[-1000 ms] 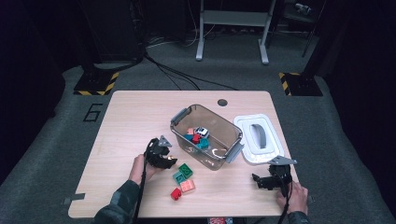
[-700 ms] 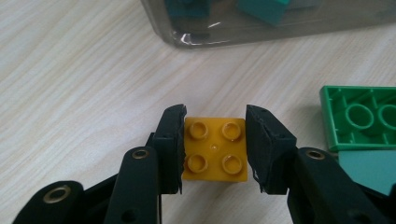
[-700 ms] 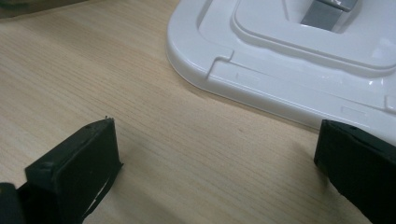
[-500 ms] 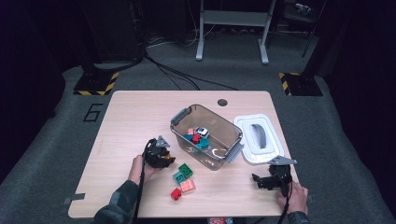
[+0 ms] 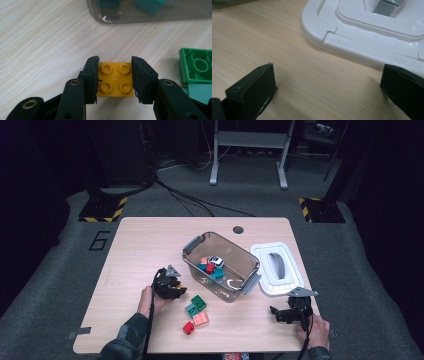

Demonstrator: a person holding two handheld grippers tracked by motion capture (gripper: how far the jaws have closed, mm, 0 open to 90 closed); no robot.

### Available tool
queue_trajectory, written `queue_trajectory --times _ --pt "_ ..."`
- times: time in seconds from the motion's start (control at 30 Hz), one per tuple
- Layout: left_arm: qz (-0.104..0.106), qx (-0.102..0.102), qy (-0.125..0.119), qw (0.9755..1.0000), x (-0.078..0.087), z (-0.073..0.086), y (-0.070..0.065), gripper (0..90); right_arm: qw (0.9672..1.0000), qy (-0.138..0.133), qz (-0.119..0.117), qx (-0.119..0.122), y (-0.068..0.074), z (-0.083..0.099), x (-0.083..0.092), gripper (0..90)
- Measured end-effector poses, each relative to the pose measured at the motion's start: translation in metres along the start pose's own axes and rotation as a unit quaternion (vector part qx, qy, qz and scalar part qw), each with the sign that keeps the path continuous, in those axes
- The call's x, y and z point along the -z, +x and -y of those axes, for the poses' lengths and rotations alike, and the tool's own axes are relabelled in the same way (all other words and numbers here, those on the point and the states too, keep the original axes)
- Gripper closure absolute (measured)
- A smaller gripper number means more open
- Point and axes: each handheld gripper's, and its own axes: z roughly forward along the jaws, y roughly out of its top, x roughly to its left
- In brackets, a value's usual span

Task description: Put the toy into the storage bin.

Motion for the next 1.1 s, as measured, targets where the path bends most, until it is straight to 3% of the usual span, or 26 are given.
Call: queue_trajectory --times 0.1,0.27,0.7,0.97,1.1 --pt "0.007 0.009 -0.005 0.9999 0.001 0.000 0.000 59.3 1.0000 0.001 0.000 0.000 0.000 0.000 0.000 0.0" --pt "0.006 0.008 -0.011 0.9999 0.007 -0.001 0.001 59.3 1.0000 0.001 0.001 0.000 0.000 0.000 0.000 0.0" --pt "-0.004 0.022 -0.047 0.9987 0.043 -0.015 0.019 59.3 1.0000 0.001 0.001 0.001 0.000 0.000 0.000 0.0" --pt "-0.022 0.032 -0.066 0.9971 0.068 -0.030 0.036 59.3 1.0000 0.000 0.002 0.002 0.000 0.000 0.000 0.0" --pt "-0.033 0.025 -0.070 0.9967 0.082 -0.040 0.042 59.3 1.0000 0.001 0.000 0.000 0.000 0.000 0.000 0.0"
